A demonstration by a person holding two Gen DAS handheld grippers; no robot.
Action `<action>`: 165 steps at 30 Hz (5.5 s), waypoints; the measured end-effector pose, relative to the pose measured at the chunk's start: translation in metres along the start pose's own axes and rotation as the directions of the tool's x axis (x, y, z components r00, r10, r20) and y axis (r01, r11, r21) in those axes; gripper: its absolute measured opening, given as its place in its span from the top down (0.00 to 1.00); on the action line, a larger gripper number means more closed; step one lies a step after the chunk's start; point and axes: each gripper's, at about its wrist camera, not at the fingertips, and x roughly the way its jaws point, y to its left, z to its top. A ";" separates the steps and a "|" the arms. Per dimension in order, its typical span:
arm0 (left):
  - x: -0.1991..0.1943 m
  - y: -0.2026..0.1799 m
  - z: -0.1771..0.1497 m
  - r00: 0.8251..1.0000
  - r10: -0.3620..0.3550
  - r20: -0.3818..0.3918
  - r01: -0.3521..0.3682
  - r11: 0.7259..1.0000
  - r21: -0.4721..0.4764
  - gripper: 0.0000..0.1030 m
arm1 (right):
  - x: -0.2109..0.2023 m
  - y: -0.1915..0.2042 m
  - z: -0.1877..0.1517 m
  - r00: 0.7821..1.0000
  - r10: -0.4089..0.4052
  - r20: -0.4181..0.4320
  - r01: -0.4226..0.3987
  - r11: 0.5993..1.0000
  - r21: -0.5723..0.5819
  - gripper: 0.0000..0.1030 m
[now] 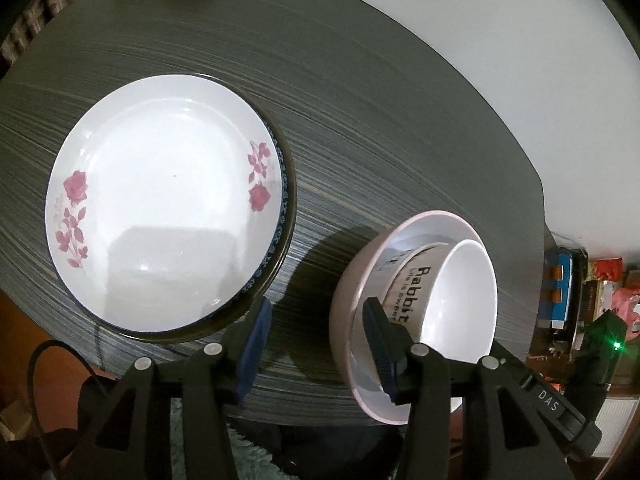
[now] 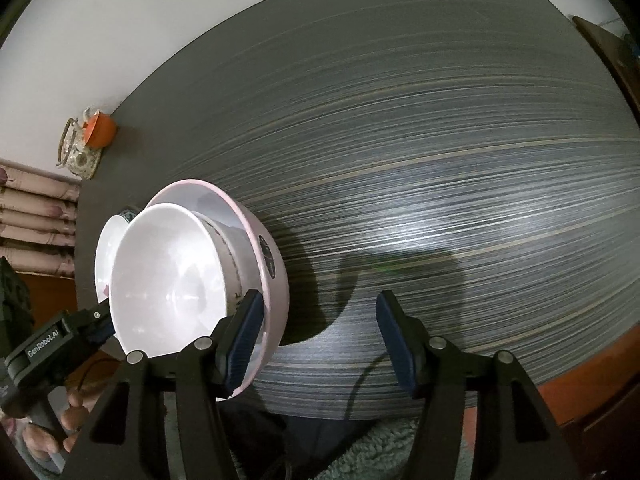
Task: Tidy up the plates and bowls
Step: 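Lift the stacked pink bowl with the left tool and carry it toward the plate stack, then lower the bowl stack onto the pink-rose plate with the left tool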
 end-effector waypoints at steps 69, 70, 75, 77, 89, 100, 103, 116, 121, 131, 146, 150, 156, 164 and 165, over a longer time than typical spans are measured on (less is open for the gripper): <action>0.018 -0.028 -0.003 0.998 -0.051 0.039 0.046 0.990 0.132 0.90 | 0.015 0.019 0.013 0.997 -0.026 0.074 0.028 0.999 -0.031 0.91; 0.018 -0.028 -0.003 0.998 -0.051 0.040 0.046 0.990 0.132 0.90 | 0.016 0.019 0.013 0.997 -0.026 0.074 0.028 0.999 -0.028 0.91; 0.019 -0.029 -0.004 0.998 -0.051 0.040 0.045 0.990 0.132 0.91 | 0.016 0.021 0.015 0.997 -0.031 0.077 0.034 0.999 -0.030 0.91; 0.019 -0.029 -0.004 0.998 -0.051 0.041 0.045 0.990 0.134 0.91 | 0.016 0.022 0.016 0.996 -0.033 0.078 0.035 0.999 -0.029 0.91; 0.008 -0.028 -0.002 0.997 -0.055 0.062 0.046 0.990 0.134 0.91 | 0.011 0.029 0.021 0.995 -0.035 0.096 0.039 0.999 -0.037 0.91; -0.019 -0.020 0.004 0.993 -0.052 0.102 0.040 0.992 0.117 0.91 | -0.003 0.041 0.028 0.994 -0.018 0.108 0.026 0.997 -0.072 0.91; -0.029 -0.015 0.005 0.992 -0.046 0.119 0.032 0.993 0.110 0.91 | -0.008 0.047 0.030 0.993 -0.009 0.114 0.020 0.996 -0.093 0.91; -0.068 0.012 0.015 0.983 -0.014 0.181 0.005 0.999 0.048 0.91 | -0.020 0.093 0.031 0.992 0.032 0.121 -0.011 0.985 -0.171 0.91; -0.077 0.023 0.016 0.981 0.000 0.196 -0.005 1.000 0.025 0.91 | -0.021 0.113 0.028 0.992 0.038 0.120 -0.013 0.979 -0.202 0.91; -0.095 0.070 0.023 0.977 0.031 0.213 -0.024 0.999 -0.034 0.91 | -0.012 0.152 0.022 0.995 0.046 0.094 -0.021 0.966 -0.256 0.91; -0.108 0.126 0.026 0.973 0.065 0.223 -0.038 0.992 -0.124 0.91 | 0.013 0.206 0.007 0.998 0.061 0.026 -0.050 0.946 -0.321 0.91; -0.106 0.130 0.028 0.974 0.067 0.218 -0.038 0.991 -0.131 0.91 | 0.023 0.214 0.000 0.999 0.054 0.003 -0.050 0.943 -0.328 0.91; -0.100 0.139 0.033 0.977 0.056 0.207 -0.027 0.990 -0.141 0.91 | 0.033 0.222 -0.001 0.999 0.038 -0.002 -0.036 0.943 -0.331 0.91; -0.095 0.147 0.034 0.978 0.055 0.201 -0.025 0.988 -0.150 0.91 | 0.048 0.231 0.003 1.000 0.018 -0.014 -0.021 0.944 -0.329 0.91; -0.095 0.147 0.034 0.978 0.055 0.201 -0.025 0.988 -0.150 0.91 | 0.049 0.232 0.002 1.000 0.014 -0.013 -0.018 0.943 -0.332 0.91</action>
